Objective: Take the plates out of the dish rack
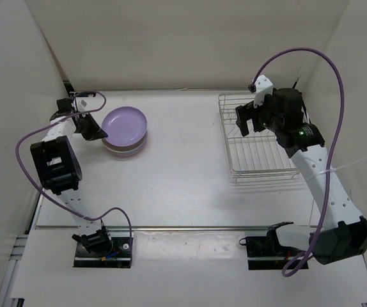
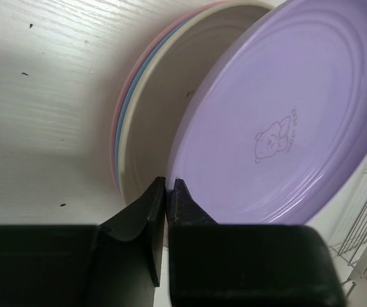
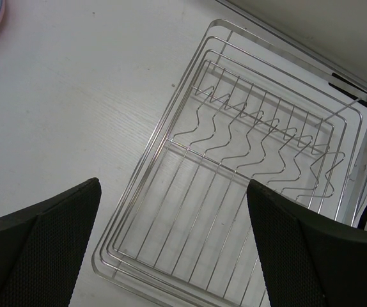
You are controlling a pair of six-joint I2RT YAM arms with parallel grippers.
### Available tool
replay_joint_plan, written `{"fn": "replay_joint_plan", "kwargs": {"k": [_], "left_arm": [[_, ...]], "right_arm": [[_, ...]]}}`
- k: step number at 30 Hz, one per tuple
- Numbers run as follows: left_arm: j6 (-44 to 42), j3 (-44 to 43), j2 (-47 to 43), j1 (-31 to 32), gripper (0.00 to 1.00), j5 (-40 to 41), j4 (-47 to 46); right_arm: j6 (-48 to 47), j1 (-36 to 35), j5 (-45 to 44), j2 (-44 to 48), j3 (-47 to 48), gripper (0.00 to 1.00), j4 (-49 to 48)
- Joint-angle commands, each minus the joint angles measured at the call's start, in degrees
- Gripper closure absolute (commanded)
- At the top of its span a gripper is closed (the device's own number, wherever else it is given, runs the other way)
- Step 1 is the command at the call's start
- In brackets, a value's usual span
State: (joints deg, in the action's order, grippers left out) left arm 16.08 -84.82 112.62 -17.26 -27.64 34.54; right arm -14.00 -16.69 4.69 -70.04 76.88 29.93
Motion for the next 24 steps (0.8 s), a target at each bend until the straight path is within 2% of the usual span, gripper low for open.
{"fn": "replay_joint_plan", "kwargs": {"k": [1, 10, 19, 24], "left_arm": [[-1.0, -0.9, -2.2, -0.7, 0.84, 0.0, 0.4], [-2.2, -0.9, -2.8, -1.2, 0.84, 0.0, 1.1], [-2.2, -0.4, -1.7, -1.2, 0.71, 0.6, 0.5], [-2.2, -0.4, -1.7, -1.2, 0.71, 0.6, 0.5]], "right_arm": [[-0.6, 0.1, 0.6, 1.7, -0.6, 0.02, -2.1], [-0.6, 0.1, 1.7, 1.7, -0.6, 0.02, -2.1], [-0.6, 0.1, 1.7, 2.2, -1.1, 0.02, -2.1], [-0.6, 0.6, 2.3, 2.2, -1.1, 0.02, -2.1]]}}
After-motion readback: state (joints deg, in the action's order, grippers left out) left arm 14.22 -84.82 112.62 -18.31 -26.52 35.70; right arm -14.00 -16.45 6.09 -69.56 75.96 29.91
